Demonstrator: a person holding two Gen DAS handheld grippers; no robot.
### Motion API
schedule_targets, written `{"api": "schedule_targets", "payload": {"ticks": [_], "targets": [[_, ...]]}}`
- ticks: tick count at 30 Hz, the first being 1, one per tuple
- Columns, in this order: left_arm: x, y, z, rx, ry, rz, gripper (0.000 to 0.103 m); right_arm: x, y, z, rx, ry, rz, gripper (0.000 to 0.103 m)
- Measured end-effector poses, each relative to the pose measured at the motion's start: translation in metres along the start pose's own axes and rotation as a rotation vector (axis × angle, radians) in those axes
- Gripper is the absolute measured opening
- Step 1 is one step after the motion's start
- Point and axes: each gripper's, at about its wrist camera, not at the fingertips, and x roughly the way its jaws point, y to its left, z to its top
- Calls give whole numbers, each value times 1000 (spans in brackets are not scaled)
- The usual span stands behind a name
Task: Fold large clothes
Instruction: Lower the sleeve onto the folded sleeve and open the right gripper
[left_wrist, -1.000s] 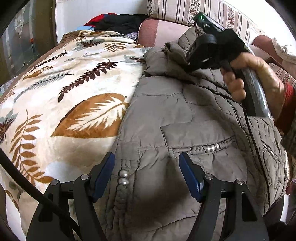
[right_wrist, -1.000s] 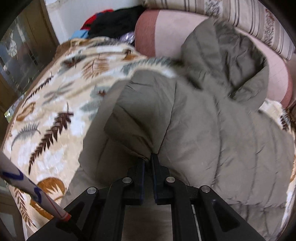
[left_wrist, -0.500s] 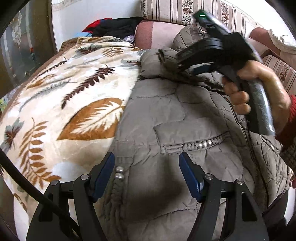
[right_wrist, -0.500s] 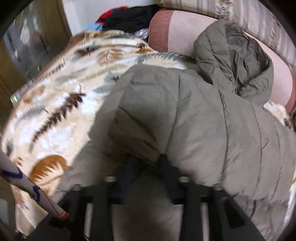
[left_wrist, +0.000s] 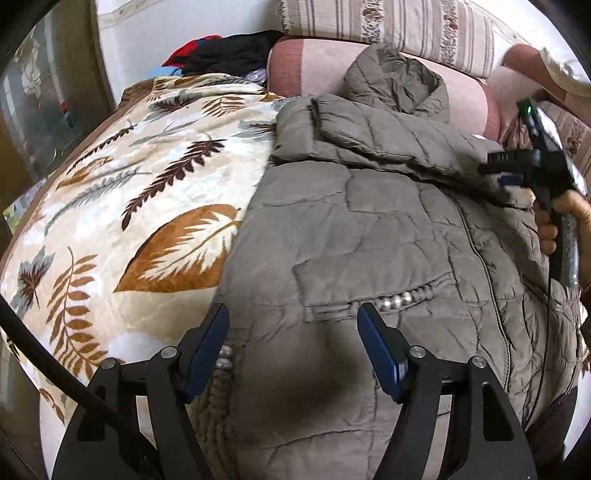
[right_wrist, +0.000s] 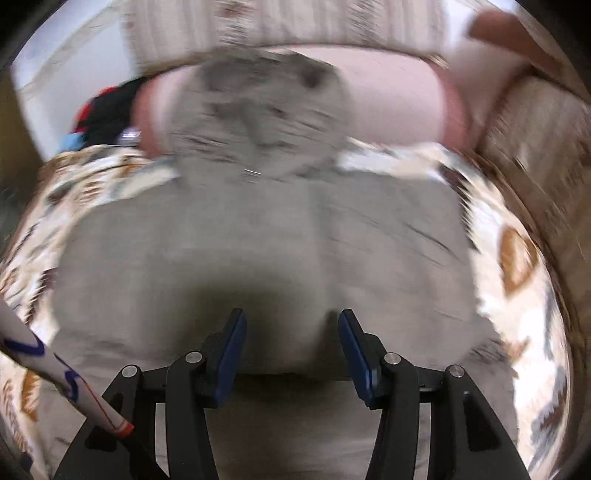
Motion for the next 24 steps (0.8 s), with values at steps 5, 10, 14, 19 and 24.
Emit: {"api": "schedule_targets", "payload": {"ticks": [5, 10, 14, 19, 24], "targets": [[-5, -11, 0, 41, -5, 20, 71, -1, -32, -16, 70, 3, 26, 56], [-8, -14, 4, 55, -13, 24, 71, -21, -56, -26, 53, -6, -7, 57], [-3, -10, 15, 33, -26, 20, 71, -50, -69, -13, 64, -35, 7, 57], [7, -1, 29, 19, -58, 42, 71, -78, -49, 27, 54, -63, 68, 64], [36, 10, 43, 65, -106, 109, 74, -78, -10, 79, 65, -40, 144, 64]]}}
